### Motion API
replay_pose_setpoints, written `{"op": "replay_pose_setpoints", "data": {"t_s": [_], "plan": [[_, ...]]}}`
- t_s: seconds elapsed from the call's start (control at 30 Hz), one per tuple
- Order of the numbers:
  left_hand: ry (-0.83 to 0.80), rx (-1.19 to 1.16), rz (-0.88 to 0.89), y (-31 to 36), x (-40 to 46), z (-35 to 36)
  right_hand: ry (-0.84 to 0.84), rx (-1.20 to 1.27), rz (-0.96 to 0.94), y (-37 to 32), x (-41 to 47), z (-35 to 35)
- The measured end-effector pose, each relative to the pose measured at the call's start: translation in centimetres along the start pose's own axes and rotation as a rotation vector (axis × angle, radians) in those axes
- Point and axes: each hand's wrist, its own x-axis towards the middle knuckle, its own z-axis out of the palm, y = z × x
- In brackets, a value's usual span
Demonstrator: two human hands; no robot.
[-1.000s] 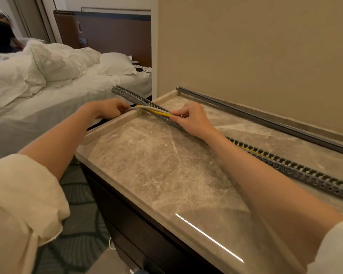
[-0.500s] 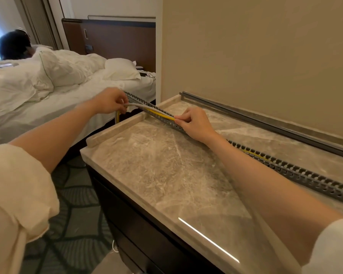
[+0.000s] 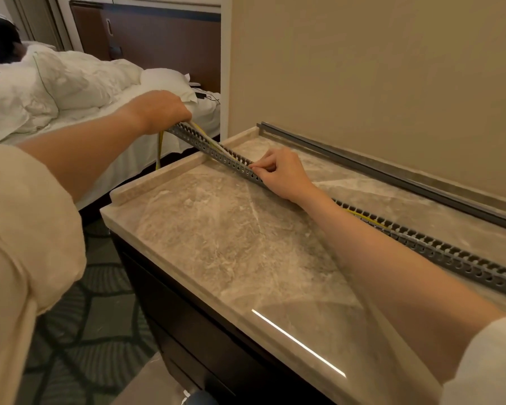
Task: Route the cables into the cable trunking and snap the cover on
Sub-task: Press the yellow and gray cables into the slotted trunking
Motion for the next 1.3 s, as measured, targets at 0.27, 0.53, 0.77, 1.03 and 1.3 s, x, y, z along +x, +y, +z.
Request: {"op": "replay_pose_setpoints", "data": {"t_s": [0.27,0.53,0.77,1.03,1.3], "plan": [[0.022,-0.023,0.031,-0.1,-0.4,0.2,-0.045,-0.06,-0.025,-0.3,-0.1,-0.3],[-0.024,-0.573,-0.313,-1.1,-1.0,1.8,-0.049,-0.06,-0.014,-0.5,0.0,-0.3],[0.052,-0.728,-0.641,-0.3,-1.2,3.4,-0.035,-0.064,0.0,-0.4,0.1,-0.2],[0.088,-0.913,-0.72,1.5,-1.2,4.8,-0.043,-0.068,-0.003,-0.4,0.2,-0.3],[-0.09,-0.365,-0.335,-1.2,-1.2,3.9,-0.081,-0.085,-0.011,-0.6,0.1,-0.4]]}}
